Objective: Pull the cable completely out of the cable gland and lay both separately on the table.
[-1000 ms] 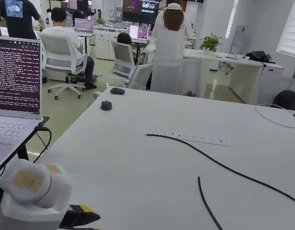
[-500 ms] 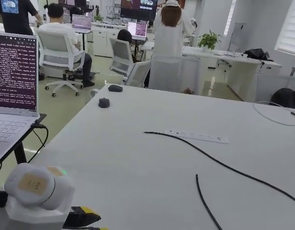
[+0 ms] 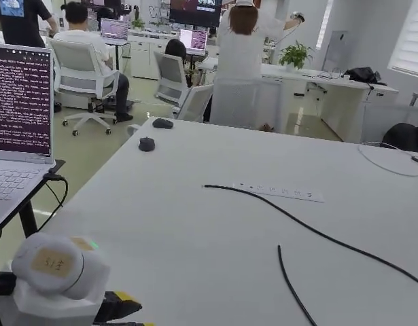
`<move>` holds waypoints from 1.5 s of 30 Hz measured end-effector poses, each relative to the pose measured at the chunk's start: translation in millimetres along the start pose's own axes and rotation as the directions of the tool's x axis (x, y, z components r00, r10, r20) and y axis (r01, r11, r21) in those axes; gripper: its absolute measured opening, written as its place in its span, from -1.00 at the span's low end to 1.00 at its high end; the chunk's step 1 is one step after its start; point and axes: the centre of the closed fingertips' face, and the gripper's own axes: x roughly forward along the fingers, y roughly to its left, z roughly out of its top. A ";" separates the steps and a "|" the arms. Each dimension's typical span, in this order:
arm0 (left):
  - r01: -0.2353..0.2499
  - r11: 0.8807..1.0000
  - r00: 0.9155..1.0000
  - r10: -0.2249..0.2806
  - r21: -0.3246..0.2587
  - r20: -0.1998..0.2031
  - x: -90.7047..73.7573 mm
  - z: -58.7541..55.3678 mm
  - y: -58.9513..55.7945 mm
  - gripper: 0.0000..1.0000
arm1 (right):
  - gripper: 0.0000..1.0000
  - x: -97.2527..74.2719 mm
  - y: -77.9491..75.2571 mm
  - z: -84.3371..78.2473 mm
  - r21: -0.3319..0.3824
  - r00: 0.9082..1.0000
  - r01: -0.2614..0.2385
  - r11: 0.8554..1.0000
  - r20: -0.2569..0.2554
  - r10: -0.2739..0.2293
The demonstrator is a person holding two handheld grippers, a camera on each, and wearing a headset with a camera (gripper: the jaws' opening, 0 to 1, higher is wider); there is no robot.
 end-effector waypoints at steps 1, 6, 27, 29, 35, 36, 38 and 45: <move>-0.001 1.000 1.000 0.001 0.001 0.000 -0.1 0.1 0.3 -0.34 | -0.58 0.1 -0.2 0.1 0.000 1.000 0.001 1.000 0.000 -0.001; -0.003 1.000 1.000 0.003 0.004 -0.001 0.3 0.5 1.5 -0.35 | -0.59 0.9 -0.4 0.9 0.000 1.000 0.001 1.000 0.000 -0.001; -0.013 1.000 1.000 0.014 0.015 -0.013 3.1 0.7 6.7 -0.34 | -0.57 3.5 -5.0 3.8 -0.006 1.000 0.024 1.000 -0.003 -0.024; -0.018 1.000 1.000 0.018 0.017 -0.011 3.2 1.3 7.9 -0.34 | -0.57 4.1 -5.8 3.9 -0.009 1.000 0.028 1.000 -0.004 -0.028; -0.020 1.000 1.000 0.020 0.020 -0.013 5.1 3.0 11.6 -0.35 | -0.57 6.7 -7.2 6.3 -0.009 1.000 0.031 0.999 -0.005 -0.031; -0.021 1.000 1.000 0.021 0.019 -0.013 5.3 2.5 12.0 -0.35 | -0.57 6.9 -7.4 6.3 -0.010 0.999 0.032 0.999 -0.005 -0.032; -0.019 1.000 1.000 0.019 0.022 -0.022 5.3 0.7 11.5 -0.35 | -0.57 6.8 -7.5 5.9 -0.011 0.999 0.033 0.999 -0.006 -0.033; -0.021 0.999 0.999 0.022 0.025 -0.025 5.9 0.1 12.0 -0.35 | -0.57 7.1 -8.6 5.3 -0.011 0.999 0.038 0.999 -0.010 -0.038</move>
